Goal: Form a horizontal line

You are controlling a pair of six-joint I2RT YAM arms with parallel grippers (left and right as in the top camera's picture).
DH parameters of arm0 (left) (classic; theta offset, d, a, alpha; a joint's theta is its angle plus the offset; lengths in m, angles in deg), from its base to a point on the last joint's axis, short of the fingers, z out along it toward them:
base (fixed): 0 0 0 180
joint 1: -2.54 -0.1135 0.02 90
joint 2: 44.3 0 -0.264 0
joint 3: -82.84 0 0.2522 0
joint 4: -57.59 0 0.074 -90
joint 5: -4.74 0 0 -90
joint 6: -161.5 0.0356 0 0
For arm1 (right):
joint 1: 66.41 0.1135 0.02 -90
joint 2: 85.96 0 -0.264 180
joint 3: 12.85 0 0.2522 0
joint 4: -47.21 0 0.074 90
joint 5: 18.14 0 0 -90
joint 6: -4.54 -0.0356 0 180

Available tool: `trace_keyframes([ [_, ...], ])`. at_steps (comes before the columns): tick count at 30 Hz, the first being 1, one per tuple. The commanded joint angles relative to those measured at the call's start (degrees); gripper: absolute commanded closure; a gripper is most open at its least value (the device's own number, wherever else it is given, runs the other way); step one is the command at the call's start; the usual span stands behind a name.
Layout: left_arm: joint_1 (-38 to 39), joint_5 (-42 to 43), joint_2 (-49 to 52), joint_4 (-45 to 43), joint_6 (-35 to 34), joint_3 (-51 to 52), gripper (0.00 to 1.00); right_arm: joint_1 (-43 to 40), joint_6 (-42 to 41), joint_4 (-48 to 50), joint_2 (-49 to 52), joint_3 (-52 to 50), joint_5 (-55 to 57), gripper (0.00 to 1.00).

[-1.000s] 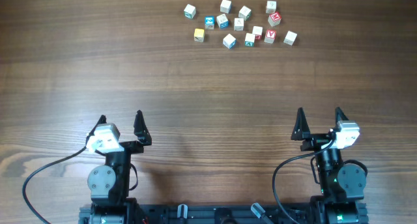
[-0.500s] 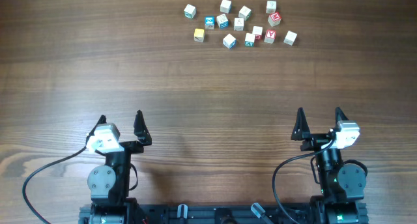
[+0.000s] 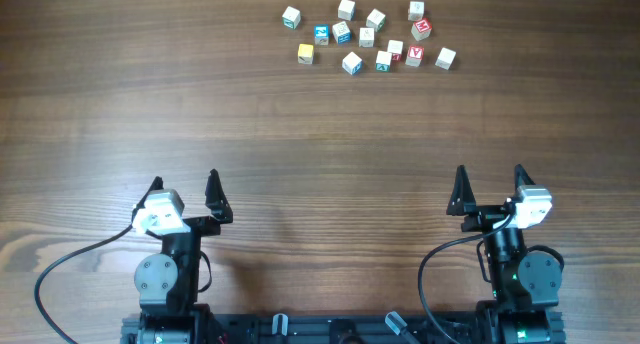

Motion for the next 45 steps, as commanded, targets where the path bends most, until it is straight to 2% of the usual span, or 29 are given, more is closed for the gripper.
trace_keyframes([
  [1,-0.4,0.5,-0.6,0.0,1.1,0.3,0.0,0.2,1.1,0.3,-0.4,-0.1,-0.7,0.0],
  [10,-0.4,0.9,-0.6,-0.3,1.1,0.3,0.0,0.2,1.1,0.3,-0.4,-0.1,-0.7,0.0],
  [15,-0.4,14.4,-0.6,-4.0,1.2,-1.0,0.0,0.2,1.1,0.3,-0.4,-0.1,-0.7,0.0],
  [17,-0.4,20.7,0.0,-2.4,1.2,-5.3,0.0,0.2,1.1,0.3,-0.4,-0.1,-0.7,0.0],
  [20,-0.4,21.7,2.7,3.3,1.5,-12.0,0.0,0.2,1.1,0.3,-0.4,-0.1,-0.7,0.0],
  [22,-0.2,22.0,7.5,8.4,4.5,-19.4,0.0,0.2,1.1,0.3,-0.4,-0.1,-0.7,0.0],
  [24,-0.1,22.4,13.3,9.9,5.7,-25.8,0.0,0.2,1.1,0.3,-0.4,-0.1,-0.7,0.0],
  [33,-0.1,30.8,43.1,11.1,5.8,-52.5,0.0,0.2,1.1,0.3,-0.4,-0.1,-0.7,0.0],
  [36,0.2,32.4,51.5,14.6,5.6,-60.8,0.0,0.2,1.1,0.3,-0.4,-0.1,-0.7,0.0],
  [40,1.7,32.4,58.8,18.5,5.6,-68.1,0.0,0.2,1.1,0.3,-0.4,-0.1,-0.7,0.0],
  [45,5.4,30.8,67.8,19.3,5.8,-75.3,0.0,0.2,1.1,0.3,-0.4,-0.1,-0.7,0.0],
])
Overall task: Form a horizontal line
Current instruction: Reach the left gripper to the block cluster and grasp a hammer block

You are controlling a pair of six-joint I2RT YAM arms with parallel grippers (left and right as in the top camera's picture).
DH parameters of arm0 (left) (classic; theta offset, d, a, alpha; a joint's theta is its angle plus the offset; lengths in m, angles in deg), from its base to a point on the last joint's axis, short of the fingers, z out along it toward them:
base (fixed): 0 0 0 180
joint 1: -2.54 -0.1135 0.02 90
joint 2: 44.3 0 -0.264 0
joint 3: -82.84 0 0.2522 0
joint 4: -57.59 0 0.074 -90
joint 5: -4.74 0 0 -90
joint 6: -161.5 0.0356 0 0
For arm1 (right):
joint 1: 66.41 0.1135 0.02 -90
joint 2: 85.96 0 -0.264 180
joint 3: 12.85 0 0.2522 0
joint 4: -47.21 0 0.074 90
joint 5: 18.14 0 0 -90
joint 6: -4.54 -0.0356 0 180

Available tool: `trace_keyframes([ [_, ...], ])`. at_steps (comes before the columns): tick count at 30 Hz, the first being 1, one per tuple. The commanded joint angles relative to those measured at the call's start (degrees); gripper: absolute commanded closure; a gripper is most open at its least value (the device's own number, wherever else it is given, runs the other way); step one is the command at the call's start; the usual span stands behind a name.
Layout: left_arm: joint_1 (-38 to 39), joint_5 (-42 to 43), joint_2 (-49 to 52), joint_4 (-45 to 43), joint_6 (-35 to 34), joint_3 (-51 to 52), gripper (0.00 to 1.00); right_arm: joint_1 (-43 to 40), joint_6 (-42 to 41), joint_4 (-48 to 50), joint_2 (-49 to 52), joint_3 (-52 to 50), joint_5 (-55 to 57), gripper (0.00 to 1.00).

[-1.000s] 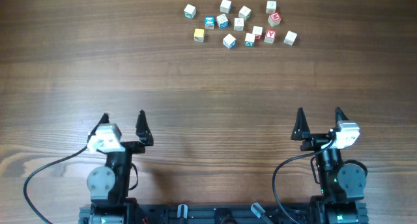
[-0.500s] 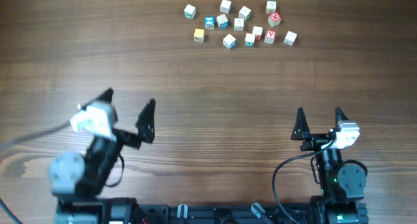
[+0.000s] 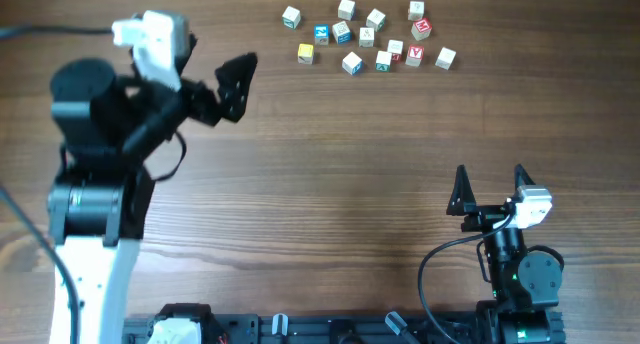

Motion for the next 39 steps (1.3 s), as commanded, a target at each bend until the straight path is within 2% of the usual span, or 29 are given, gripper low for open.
trace_keyframes([
  [1,3.2,-1.0,5.6,0.0,0.9,-5.0,0.0,0.2,1.1,0.3,-0.4,-0.1,-0.7,0.0],
  [8,8.5,-10.9,14.0,0.2,0.9,-9.4,0.0,0.2,1.1,0.3,-0.4,-0.1,-0.7,0.0],
  [15,10.0,-10.9,24.4,2.6,0.9,-16.0,0.0,0.2,1.1,0.3,-0.4,-0.1,-0.7,0.0],
  [19,11.2,-10.4,29.9,7.7,1.0,-20.7,0.0,0.2,1.1,0.3,-0.4,-0.1,-0.7,0.0],
  [26,12.9,-9.2,30.4,14.6,0.8,-20.7,0.0,0.2,1.1,0.3,-0.4,-0.1,-0.7,0.0],
  [34,13.0,-11.6,34.5,12.1,0.8,-20.7,0.0,0.2,1.1,0.3,-0.4,-0.1,-0.7,0.0],
  [39,13.0,-12.0,42.8,4.5,0.7,-20.7,0.0,0.2,1.1,0.3,-0.4,-0.1,-0.7,0.0],
])
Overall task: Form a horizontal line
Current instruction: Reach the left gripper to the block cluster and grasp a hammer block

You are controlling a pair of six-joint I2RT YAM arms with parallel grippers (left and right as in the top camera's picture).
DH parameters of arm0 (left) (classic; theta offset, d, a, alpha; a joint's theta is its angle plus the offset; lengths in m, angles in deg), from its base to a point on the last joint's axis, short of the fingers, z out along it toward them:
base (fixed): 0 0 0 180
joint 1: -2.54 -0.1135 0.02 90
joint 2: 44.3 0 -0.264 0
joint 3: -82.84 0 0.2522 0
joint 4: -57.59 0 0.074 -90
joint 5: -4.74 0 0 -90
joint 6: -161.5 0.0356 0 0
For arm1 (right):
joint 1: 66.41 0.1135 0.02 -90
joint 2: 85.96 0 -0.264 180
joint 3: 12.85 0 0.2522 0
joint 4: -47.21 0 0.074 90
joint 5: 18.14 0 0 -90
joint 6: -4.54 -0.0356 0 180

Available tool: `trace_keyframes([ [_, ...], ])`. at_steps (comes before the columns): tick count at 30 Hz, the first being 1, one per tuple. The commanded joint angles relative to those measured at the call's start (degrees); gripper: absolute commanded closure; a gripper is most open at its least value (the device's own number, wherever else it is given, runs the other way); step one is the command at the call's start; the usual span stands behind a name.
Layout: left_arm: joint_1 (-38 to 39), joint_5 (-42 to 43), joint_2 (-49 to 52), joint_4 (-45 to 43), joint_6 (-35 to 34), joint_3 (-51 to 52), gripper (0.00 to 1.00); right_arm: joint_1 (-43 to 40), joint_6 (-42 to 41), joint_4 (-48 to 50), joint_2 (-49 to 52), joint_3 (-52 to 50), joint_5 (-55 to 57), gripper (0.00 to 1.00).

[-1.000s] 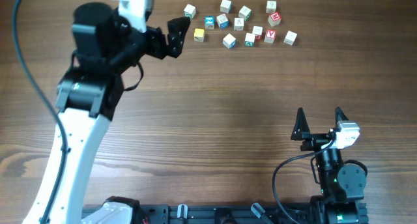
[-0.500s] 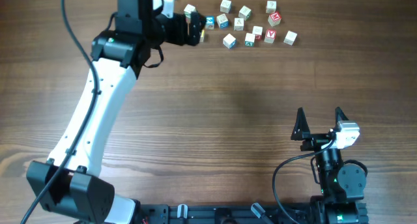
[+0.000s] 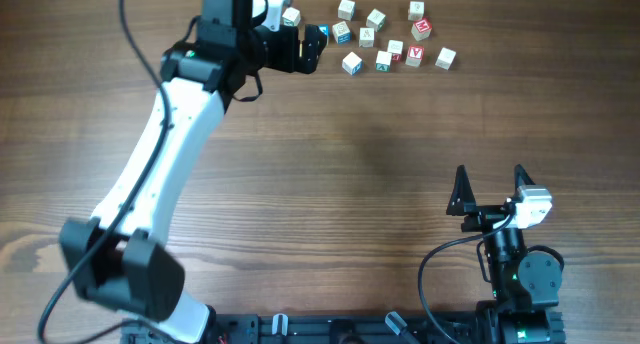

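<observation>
Several small letter cubes lie scattered at the table's far edge, among them a white cube, a red cube and a white cube at the right end. My left gripper reaches over the cluster's left side, its fingers apart and pointing right. It covers the spot beside a blue cube, and whatever lies under it is hidden. Another white cube peeks out just behind the left wrist. My right gripper rests open near the front right, holding nothing.
The left arm stretches diagonally from the front left across the wooden table to the far edge. Both arm bases and cables sit along the front edge.
My left gripper has moved right, from left of the cluster to over its left side. It now covers the yellow cube that showed there. The right arm has not moved.
Both grippers first rested open at the front, with the cubes scattered at the far edge. Then the left arm was raised at the far left, its gripper open short of the cluster. Now that gripper is over the cluster's left cubes.
</observation>
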Motion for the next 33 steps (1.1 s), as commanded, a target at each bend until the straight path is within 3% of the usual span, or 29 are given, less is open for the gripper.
trace_keyframes([
  [1,0.1,-1.2,7.1,-5.0,0.5,-0.8,0.0,0.2,1.1,0.3,-0.4,-0.1,-0.7,0.0],
  [7,0.1,-10.2,17.7,-17.0,0.5,-0.8,0.0,0.2,1.1,0.3,-0.4,-0.1,-0.7,0.0],
  [20,0.4,-10.2,32.0,-27.9,0.5,-0.8,0.0,0.2,1.1,0.3,-0.4,-0.1,-0.7,0.0],
  [26,1.4,-10.2,34.1,-27.9,0.2,-0.8,0.3,0.2,1.1,0.3,-0.4,-0.1,-0.7,0.0],
  [28,1.7,-10.2,34.1,-28.1,0.2,-0.8,0.46,0.2,1.1,0.3,-0.4,-0.1,-0.7,0.0],
  [31,1.9,-10.2,34.1,-28.1,0.2,-0.8,0.59,0.2,1.1,0.3,-0.4,-0.1,-0.7,0.0],
  [33,1.9,-10.2,34.1,-28.1,0.3,-0.8,0.74,0.2,1.1,0.3,-0.4,-0.1,-0.7,0.0],
])
